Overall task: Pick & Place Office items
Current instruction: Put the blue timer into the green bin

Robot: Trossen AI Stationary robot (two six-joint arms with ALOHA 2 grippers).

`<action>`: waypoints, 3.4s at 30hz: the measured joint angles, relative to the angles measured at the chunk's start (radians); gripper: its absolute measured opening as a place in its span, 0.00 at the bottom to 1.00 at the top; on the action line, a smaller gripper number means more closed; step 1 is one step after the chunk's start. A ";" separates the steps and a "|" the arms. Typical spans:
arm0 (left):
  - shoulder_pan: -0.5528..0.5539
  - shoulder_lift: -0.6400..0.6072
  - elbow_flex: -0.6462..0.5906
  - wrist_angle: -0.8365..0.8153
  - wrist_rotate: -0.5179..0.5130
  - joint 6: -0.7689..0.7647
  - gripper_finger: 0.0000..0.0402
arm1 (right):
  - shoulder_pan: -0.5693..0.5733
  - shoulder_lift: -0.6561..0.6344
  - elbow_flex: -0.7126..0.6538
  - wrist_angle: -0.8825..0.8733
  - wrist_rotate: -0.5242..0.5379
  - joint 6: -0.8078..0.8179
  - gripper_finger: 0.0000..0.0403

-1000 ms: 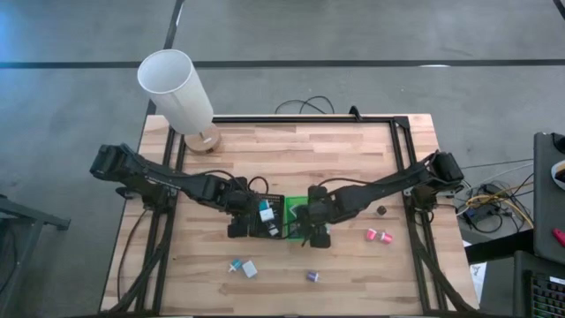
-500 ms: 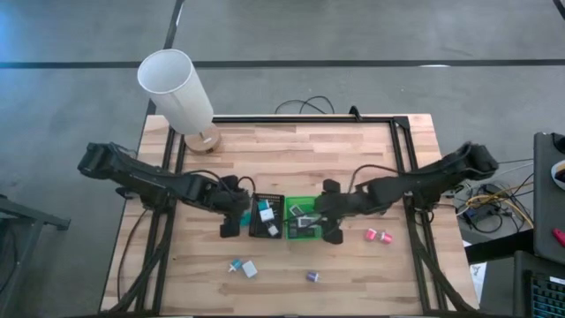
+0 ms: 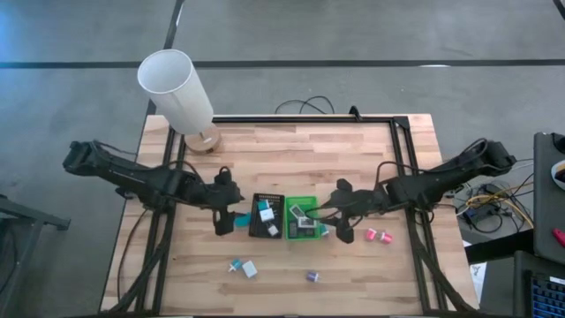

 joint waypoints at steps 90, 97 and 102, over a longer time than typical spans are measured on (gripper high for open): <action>-0.008 0.001 -0.030 0.245 0.007 0.170 0.64 | -0.003 0.124 -0.621 1.165 0.201 -0.155 0.68; -0.008 0.001 -0.030 0.245 0.007 0.170 0.64 | -0.003 0.219 -0.578 1.164 0.261 -0.183 0.79; -0.008 0.001 -0.030 0.245 0.007 0.171 0.64 | -0.003 0.254 -0.559 1.165 0.262 -0.199 0.74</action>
